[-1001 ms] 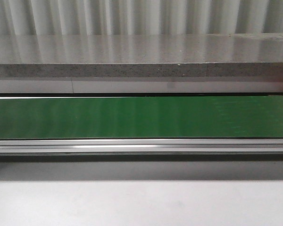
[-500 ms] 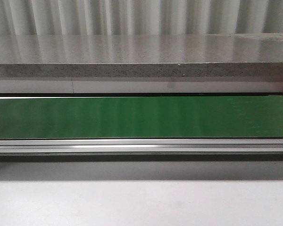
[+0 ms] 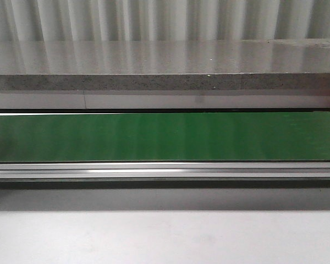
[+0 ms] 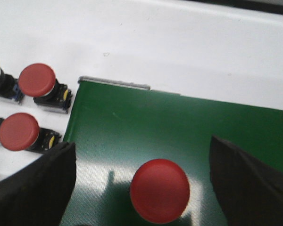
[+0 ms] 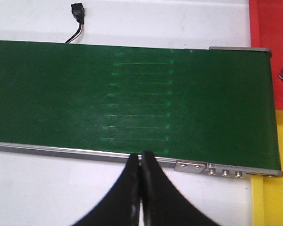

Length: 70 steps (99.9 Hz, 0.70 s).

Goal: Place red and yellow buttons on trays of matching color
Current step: 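Set the red button on the belt and open the left gripper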

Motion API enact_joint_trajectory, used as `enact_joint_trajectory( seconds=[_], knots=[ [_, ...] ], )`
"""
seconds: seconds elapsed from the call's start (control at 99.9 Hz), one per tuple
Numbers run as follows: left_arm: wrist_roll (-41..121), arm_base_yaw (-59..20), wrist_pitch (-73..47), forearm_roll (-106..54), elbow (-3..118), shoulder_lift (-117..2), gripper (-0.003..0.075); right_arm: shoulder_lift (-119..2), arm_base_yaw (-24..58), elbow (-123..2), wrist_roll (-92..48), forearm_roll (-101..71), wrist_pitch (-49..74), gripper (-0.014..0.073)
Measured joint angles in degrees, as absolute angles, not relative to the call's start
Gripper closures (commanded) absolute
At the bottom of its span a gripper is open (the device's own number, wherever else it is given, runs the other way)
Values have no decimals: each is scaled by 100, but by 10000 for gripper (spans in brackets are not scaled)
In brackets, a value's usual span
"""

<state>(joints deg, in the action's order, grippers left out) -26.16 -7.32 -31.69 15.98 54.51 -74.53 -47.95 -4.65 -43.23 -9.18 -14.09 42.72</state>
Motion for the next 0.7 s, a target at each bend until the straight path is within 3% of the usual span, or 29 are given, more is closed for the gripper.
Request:
enact_joint_trajectory(
  seconds=[0.32, 0.7],
  knots=[
    [-2583, -449, -3572, 1554, 5486, -6744, 164, -4795, -465, -4323, -918, -1409, 4272, 661],
    [-2583, 1274, -3588, 1527, 4923, -6928, 164, -4795, -465, -4323, -918, -1409, 4272, 661]
  ],
)
